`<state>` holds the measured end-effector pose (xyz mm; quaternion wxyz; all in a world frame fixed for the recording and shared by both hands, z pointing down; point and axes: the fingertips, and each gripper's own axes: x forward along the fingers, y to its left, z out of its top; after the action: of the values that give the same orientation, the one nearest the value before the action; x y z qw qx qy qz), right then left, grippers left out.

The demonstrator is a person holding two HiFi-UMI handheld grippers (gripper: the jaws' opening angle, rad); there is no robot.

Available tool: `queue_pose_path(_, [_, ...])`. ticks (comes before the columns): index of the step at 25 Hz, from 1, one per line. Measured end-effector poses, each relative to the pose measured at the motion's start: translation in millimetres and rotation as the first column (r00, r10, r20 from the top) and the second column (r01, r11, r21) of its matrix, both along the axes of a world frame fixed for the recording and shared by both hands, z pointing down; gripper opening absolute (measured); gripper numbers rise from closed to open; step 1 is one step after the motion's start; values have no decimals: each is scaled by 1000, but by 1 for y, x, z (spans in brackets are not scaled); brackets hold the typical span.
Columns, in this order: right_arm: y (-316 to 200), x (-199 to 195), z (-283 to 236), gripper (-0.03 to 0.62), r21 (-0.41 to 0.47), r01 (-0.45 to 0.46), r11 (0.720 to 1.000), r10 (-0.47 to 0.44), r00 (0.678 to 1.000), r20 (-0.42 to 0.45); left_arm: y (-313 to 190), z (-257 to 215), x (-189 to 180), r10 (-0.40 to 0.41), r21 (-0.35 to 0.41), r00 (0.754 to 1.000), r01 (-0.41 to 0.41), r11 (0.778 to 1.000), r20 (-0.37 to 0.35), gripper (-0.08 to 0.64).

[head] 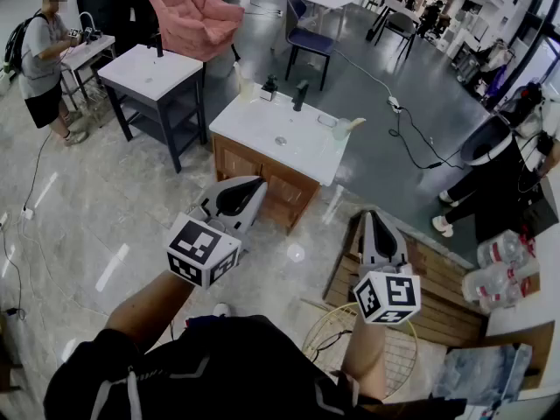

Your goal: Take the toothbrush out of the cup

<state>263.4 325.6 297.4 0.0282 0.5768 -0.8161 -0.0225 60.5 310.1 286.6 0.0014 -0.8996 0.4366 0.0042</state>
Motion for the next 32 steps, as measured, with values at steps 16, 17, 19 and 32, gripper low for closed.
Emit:
queue_pose_path(16, [-3, 2, -5, 5, -15, -35, 999, 35, 998, 58, -19, 1, -24, -67, -2, 997, 67, 998, -27, -2])
queue_pose_path(17, [-3, 1, -4, 5, -18, -36, 999, 37, 998, 57, -20, 1, -26, -68, -2, 997, 68, 998, -27, -2])
queue_pose_path(19, [-5, 0, -1, 5, -21, -38, 999, 40, 998, 53, -24, 2, -31, -74, -8, 997, 74, 997, -29, -2])
queue_pose_path(32, [-14, -24, 4, 5, -39, -46, 998, 48, 998, 46, -33, 5, -68, -47, -55, 993, 41, 998, -106, -2])
